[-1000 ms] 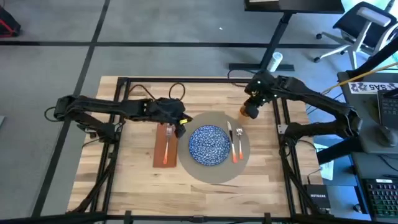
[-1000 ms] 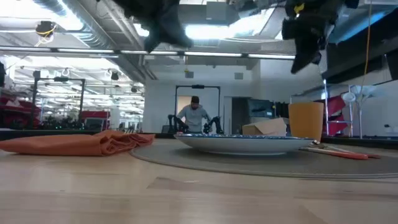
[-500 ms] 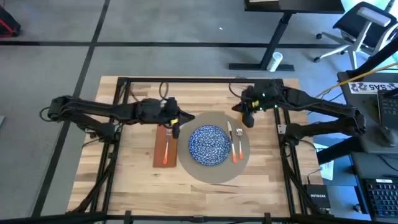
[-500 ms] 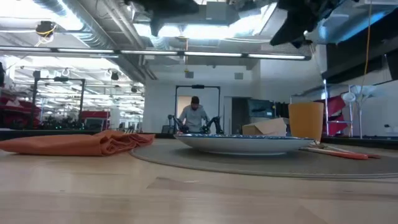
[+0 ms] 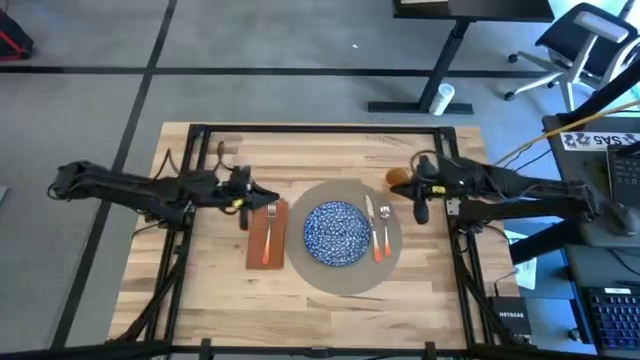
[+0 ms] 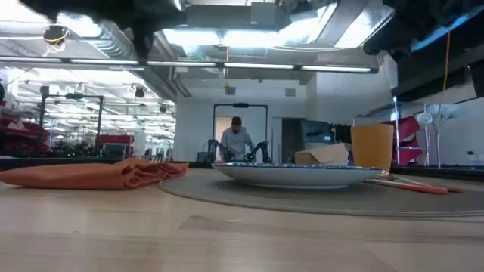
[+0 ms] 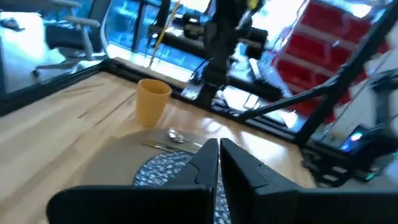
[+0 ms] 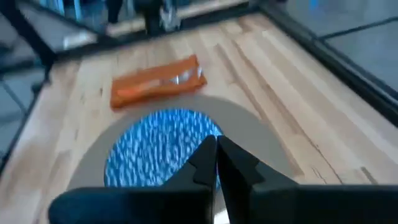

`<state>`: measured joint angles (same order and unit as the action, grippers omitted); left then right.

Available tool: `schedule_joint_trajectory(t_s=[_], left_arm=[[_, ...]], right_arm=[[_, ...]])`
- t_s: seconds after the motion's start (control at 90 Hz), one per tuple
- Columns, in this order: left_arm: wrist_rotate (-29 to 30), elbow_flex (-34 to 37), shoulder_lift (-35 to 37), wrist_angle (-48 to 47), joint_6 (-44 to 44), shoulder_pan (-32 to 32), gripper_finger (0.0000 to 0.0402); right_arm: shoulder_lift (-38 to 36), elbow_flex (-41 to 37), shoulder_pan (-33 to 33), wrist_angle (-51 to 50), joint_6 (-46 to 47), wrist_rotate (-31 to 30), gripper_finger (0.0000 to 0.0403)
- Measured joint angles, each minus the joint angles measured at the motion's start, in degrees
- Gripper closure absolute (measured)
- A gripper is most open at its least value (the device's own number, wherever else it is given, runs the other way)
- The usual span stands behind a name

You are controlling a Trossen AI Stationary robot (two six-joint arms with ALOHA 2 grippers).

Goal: Set table place
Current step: Return to Home Position

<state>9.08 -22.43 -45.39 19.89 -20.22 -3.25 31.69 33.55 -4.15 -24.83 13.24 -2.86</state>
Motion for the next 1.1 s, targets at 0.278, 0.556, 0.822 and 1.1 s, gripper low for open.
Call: schedule_joint_trajectory(t_s=[0.278,0.556,0.822,1.1], left_arm=[[0.07,14.52,11.30,5.88,-2.03,-2.43,0.0402],[-0.29,20.04,20.02,4.15,-1.24,-3.53,0.0402],[1.19,20.21,30.92,-6.26,1.22,-6.59,0.0402],[1.16,20.21,44.24,-20.55,2.62,-10.44,0.0402]], right_arm=[[-4.27,-7.01,4.20,0.06,4.53,-8.84,0.0403],[-4.87,-15.52,8.04,13.82,4.88,-10.12,0.0403],[-8.31,-21.19,9.96,19.38,3.97,-9.65,0.0403],[-19.27,-27.09,10.55,24.83,-3.03,-7.79,0.0403]])
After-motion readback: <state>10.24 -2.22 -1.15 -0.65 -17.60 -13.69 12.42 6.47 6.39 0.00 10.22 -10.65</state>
